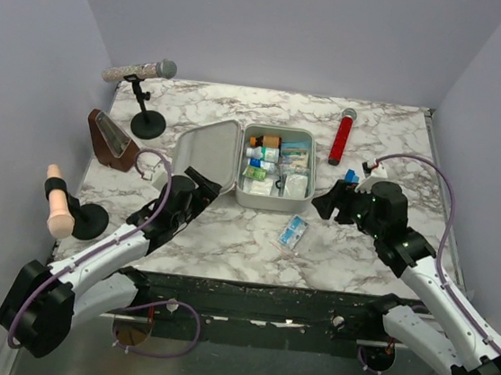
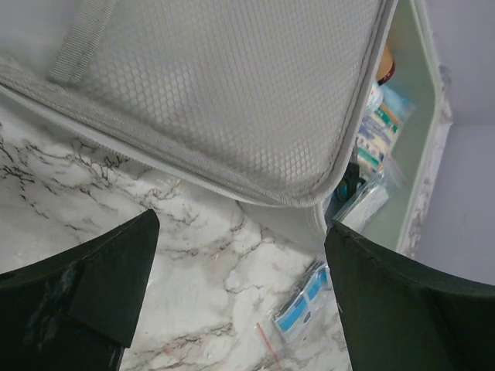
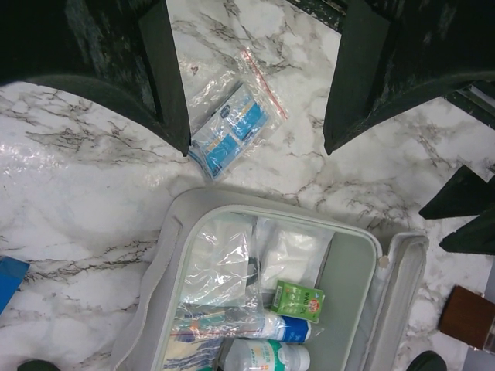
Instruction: Organize the medicine kit
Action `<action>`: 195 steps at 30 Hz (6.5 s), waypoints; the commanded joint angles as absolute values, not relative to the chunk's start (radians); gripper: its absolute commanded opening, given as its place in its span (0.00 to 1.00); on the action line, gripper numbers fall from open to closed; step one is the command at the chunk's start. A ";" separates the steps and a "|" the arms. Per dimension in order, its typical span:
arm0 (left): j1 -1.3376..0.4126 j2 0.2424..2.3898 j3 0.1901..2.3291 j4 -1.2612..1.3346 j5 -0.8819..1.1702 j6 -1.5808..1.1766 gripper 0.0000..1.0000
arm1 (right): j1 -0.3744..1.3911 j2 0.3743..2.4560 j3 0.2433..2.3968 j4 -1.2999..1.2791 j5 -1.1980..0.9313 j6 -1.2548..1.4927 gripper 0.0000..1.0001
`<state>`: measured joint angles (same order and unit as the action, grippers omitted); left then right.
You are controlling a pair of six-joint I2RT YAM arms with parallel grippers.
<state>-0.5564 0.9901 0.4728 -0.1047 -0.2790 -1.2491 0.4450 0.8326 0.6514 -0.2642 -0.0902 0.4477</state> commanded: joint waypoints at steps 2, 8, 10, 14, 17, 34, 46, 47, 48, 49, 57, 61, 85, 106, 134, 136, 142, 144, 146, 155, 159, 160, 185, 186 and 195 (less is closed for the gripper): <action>-0.451 0.963 0.335 0.171 -0.238 -1.397 0.99 | 0.445 0.882 0.676 -0.186 -0.094 0.456 0.78; -0.416 1.032 0.272 0.233 -0.137 -1.463 0.99 | 0.446 0.960 0.713 -0.178 -0.075 0.459 0.78; -0.416 1.017 0.236 0.262 -0.156 -1.477 0.99 | 0.446 0.989 0.729 -0.173 -0.069 0.465 0.78; -0.411 1.023 0.230 0.299 -0.228 -1.464 0.99 | 0.445 1.052 0.756 -0.149 -0.069 0.480 0.78; -0.384 1.092 0.261 0.355 -0.226 -1.437 0.99 | 0.446 1.106 0.784 -0.144 -0.075 0.491 0.77; -0.304 1.410 0.342 0.870 -0.012 -1.303 0.99 | 0.446 1.324 0.804 -0.132 -0.118 0.474 0.73; -0.390 1.163 0.463 0.618 -0.129 -0.999 0.99 | 0.445 1.324 0.770 -0.112 -0.133 0.474 0.73; -0.396 1.157 0.472 0.601 -0.133 -0.980 0.98 | 0.446 1.319 0.769 -0.112 -0.135 0.476 0.73; -0.406 1.154 0.485 0.589 -0.138 -0.959 0.98 | 0.446 1.315 0.767 -0.113 -0.133 0.472 0.73; -0.417 1.144 0.494 0.571 -0.147 -0.939 0.98 | 0.446 1.306 0.767 -0.118 -0.132 0.471 0.73; -0.489 1.072 0.638 0.315 -0.307 -0.772 0.93 | 0.446 1.244 0.741 -0.130 -0.120 0.468 0.73; -0.489 1.039 0.687 0.240 -0.310 -0.704 0.94 | 0.446 1.220 0.724 -0.137 -0.117 0.462 0.73; -0.181 1.236 1.022 0.028 0.304 -0.704 0.95 | 0.446 1.124 0.644 -0.219 -0.244 0.417 0.74; -0.156 1.289 1.216 -0.089 0.360 -0.560 0.15 | 0.446 1.043 0.623 -0.215 -0.279 0.431 0.74; -0.434 1.123 1.040 -0.161 0.127 -0.543 0.00 | 0.446 1.250 0.515 -0.118 -0.078 0.575 0.78; -0.436 1.108 1.028 -0.166 0.118 -0.545 0.00 | 0.446 1.281 0.515 -0.098 -0.092 0.584 0.77; -0.436 1.083 1.034 -0.192 0.106 -0.532 0.00 | 0.446 1.348 0.522 -0.051 -0.143 0.600 0.68; -0.436 1.078 1.035 -0.198 0.100 -0.526 0.00 | 0.446 1.367 0.515 -0.029 -0.166 0.614 0.58; -0.436 1.071 1.034 -0.201 0.091 -0.520 0.00 | 0.446 1.371 0.508 -0.017 -0.181 0.621 0.50; -0.436 1.069 1.026 -0.210 0.078 -0.505 0.00 | 0.446 1.237 0.491 -0.069 -0.216 0.620 0.11; -0.436 1.072 1.035 -0.215 0.080 -0.499 0.00 | 0.445 1.082 0.517 -0.146 -0.255 0.595 0.01; -0.434 1.074 1.040 -0.215 0.080 -0.499 0.00 | 0.446 1.043 0.538 -0.162 -0.267 0.588 0.01; -0.529 1.201 1.132 -0.115 0.106 -0.574 0.00 | 0.463 1.206 1.157 -0.051 -0.244 0.810 0.01; -0.534 1.206 1.132 -0.112 0.103 -0.574 0.00 | 0.466 1.222 1.179 -0.060 -0.241 0.813 0.01; -0.569 1.219 1.140 -0.092 0.080 -0.577 0.00 | 0.479 1.379 1.339 -0.170 -0.230 0.833 0.01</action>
<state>-0.5457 1.2102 1.1126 -0.1196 0.0780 -0.5766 0.4702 1.3342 1.2808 -0.1131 -0.2470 0.8074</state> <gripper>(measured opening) 0.045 0.011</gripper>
